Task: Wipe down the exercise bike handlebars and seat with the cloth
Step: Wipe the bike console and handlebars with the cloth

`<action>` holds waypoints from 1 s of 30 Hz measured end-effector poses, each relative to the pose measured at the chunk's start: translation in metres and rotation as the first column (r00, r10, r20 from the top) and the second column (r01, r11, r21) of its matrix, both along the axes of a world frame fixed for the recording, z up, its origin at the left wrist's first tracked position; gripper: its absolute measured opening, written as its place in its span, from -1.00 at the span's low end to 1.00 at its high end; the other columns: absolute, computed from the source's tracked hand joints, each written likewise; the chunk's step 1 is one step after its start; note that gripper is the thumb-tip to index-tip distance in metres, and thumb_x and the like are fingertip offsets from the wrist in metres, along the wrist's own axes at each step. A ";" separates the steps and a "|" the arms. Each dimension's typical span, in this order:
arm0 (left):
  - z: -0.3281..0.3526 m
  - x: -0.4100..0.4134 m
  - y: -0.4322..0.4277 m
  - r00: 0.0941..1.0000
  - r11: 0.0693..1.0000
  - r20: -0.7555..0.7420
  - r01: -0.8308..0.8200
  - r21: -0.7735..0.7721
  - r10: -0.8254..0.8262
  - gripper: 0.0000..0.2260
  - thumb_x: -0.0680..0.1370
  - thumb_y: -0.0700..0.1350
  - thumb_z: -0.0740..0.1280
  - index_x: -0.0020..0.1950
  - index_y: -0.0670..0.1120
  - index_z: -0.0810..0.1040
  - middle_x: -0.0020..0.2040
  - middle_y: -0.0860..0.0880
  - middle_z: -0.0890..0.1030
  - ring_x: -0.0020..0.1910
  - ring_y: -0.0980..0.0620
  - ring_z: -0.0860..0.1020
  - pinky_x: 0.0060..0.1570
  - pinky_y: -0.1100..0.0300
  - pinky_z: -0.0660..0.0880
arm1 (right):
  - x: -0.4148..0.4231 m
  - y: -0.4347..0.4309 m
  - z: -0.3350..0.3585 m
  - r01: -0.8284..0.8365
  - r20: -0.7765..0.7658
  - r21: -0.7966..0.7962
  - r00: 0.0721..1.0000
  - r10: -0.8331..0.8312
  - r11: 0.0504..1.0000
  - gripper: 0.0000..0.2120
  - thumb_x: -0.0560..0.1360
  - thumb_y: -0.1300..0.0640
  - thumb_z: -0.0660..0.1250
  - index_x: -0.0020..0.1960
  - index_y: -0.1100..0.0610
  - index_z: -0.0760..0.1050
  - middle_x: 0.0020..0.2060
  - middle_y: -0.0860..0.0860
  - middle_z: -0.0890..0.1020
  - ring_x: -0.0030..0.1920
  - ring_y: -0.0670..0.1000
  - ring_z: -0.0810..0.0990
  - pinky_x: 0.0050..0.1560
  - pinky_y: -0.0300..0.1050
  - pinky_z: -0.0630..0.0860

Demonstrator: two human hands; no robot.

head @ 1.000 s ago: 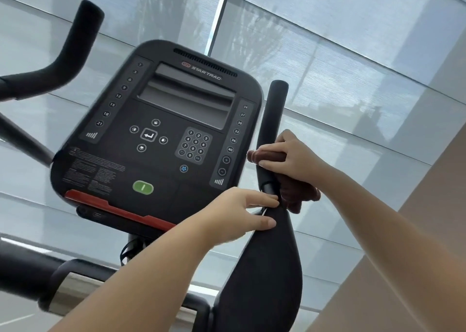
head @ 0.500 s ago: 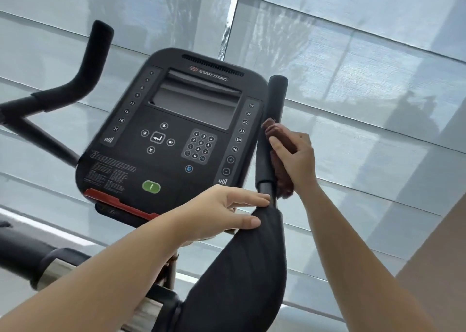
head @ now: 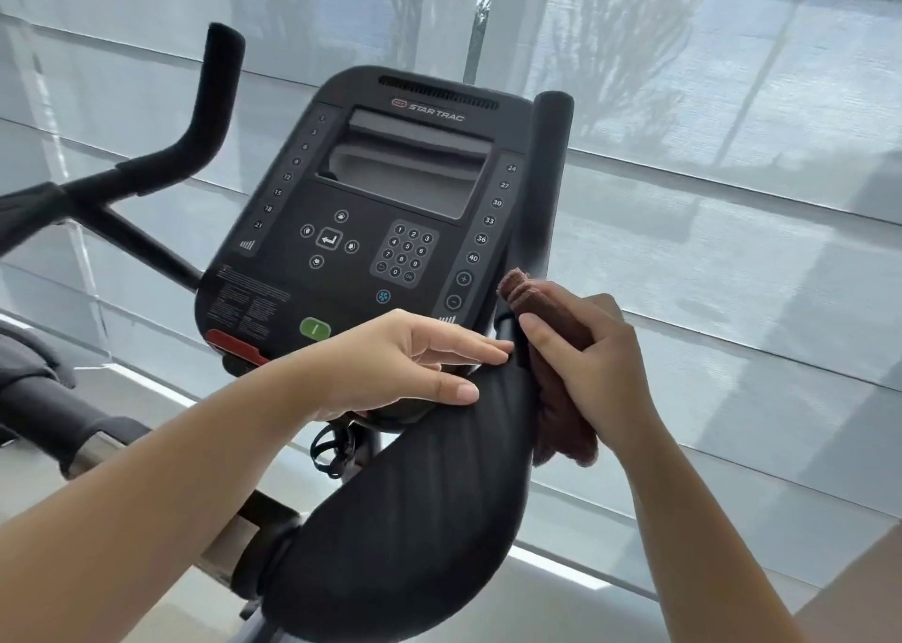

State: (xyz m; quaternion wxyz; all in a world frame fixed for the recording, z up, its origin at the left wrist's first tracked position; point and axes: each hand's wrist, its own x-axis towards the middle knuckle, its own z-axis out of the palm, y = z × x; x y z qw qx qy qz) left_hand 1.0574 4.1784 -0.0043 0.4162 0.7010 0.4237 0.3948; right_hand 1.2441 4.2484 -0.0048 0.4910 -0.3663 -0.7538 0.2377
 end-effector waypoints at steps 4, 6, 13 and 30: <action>0.008 -0.004 -0.005 0.999 0.998 -0.036 -0.021 -0.060 0.019 -0.65 0.37 -0.17 0.46 0.15 -0.04 0.59 0.18 0.10 0.59 0.21 0.17 0.50 0.20 0.25 0.43 | 0.004 -0.011 -0.001 -0.019 0.050 0.014 0.999 0.018 1.000 -0.72 0.41 0.09 0.41 0.04 -0.24 0.55 -0.12 0.03 0.43 -0.12 -0.25 0.47 -0.06 -0.55 0.32; 0.012 -0.006 -0.012 0.994 0.997 -0.106 -0.020 -0.070 0.012 -0.65 0.39 -0.11 0.44 0.17 -0.02 0.58 0.20 0.13 0.57 0.20 0.18 0.50 0.17 0.26 0.44 | 0.009 -0.016 0.001 -0.049 0.087 0.001 0.995 0.049 0.999 -0.73 0.41 0.08 0.41 0.02 -0.25 0.56 -0.12 0.03 0.43 -0.12 -0.24 0.48 -0.06 -0.55 0.32; 0.005 -0.005 -0.051 0.973 0.996 -0.212 -0.093 0.004 0.091 -0.58 0.34 0.04 0.49 0.17 0.13 0.52 0.26 0.26 0.47 0.21 0.32 0.44 0.20 0.40 0.35 | 0.014 -0.039 0.000 -0.100 0.105 -0.013 0.989 0.101 0.995 -0.72 0.42 0.10 0.41 -0.04 -0.29 0.54 -0.15 0.05 0.46 -0.17 -0.25 0.49 -0.14 -0.55 0.33; -0.058 -0.005 -0.175 0.765 0.782 -0.328 -0.345 0.519 0.555 -0.50 0.45 0.06 0.34 0.34 -0.09 0.42 0.29 0.01 0.48 0.29 0.11 0.39 0.31 0.19 0.32 | 0.008 -0.147 -0.025 0.141 0.213 0.063 0.965 -0.151 0.988 -0.72 0.45 0.07 0.36 0.14 -0.16 0.54 -0.21 -0.04 0.34 -0.20 -0.11 0.46 -0.04 -0.27 0.36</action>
